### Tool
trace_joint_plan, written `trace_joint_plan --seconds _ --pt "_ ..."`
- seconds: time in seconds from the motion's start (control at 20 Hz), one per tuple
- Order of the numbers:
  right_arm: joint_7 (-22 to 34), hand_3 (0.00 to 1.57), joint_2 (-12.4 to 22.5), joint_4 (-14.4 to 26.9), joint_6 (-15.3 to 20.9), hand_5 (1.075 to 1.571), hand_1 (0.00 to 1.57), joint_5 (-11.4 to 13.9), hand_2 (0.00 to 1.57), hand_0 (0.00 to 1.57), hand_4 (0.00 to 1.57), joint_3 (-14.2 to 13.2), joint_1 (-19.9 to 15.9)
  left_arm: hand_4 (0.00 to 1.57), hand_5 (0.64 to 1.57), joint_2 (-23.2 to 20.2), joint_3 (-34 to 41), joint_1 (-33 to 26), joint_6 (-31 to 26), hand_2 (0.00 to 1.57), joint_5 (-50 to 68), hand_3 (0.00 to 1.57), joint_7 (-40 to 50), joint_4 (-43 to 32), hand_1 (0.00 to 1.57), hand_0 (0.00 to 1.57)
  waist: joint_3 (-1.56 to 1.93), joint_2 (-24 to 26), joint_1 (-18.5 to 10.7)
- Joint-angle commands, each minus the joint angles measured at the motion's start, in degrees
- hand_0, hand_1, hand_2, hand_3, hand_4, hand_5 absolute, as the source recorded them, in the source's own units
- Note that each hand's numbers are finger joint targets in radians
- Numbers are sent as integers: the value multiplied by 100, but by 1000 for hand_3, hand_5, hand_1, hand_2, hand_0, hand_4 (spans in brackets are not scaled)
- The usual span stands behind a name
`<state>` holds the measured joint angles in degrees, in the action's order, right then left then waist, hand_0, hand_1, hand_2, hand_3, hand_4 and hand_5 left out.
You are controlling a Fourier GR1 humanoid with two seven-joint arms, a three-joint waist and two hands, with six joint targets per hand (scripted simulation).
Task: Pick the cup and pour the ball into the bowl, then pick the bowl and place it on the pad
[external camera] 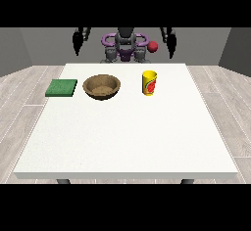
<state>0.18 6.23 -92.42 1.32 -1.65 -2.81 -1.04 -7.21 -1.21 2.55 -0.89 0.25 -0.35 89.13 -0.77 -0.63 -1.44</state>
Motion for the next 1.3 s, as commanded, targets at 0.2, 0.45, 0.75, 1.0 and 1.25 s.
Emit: trace_joint_plan --seconds 0.2,0.45,0.75,1.0,1.25 --pt "566 305 330 -529 -75 1571 0 -10 0 0 1058 -67 -54 0 1535 -217 49 137 -63 0 78 0 515 573 0 0 39 1527 33" --pt "1854 0 -597 -1217 553 1570 0 -105 0 0 846 902 -645 0 1537 643 154 504 184 0 1291 0 1674 1078 0 0 52 2868 -95" --pt "2579 0 -617 -1183 2377 1568 0 262 0 0 576 2752 -223 0 1544 714 -113 -82 314 0 1677 0 2386 1684 0 0 74 2958 -319" --pt "2916 0 -621 -1174 2351 1569 0 895 0 0 296 2750 -1892 0 1518 380 135 602 79 0 1360 0 1692 1563 0 0 71 1489 104" --pt "2100 0 -407 -1068 1894 1569 0 646 0 0 0 2024 -2339 0 1512 185 556 1532 -68 0 1302 0 851 1186 0 0 75 -46 283"
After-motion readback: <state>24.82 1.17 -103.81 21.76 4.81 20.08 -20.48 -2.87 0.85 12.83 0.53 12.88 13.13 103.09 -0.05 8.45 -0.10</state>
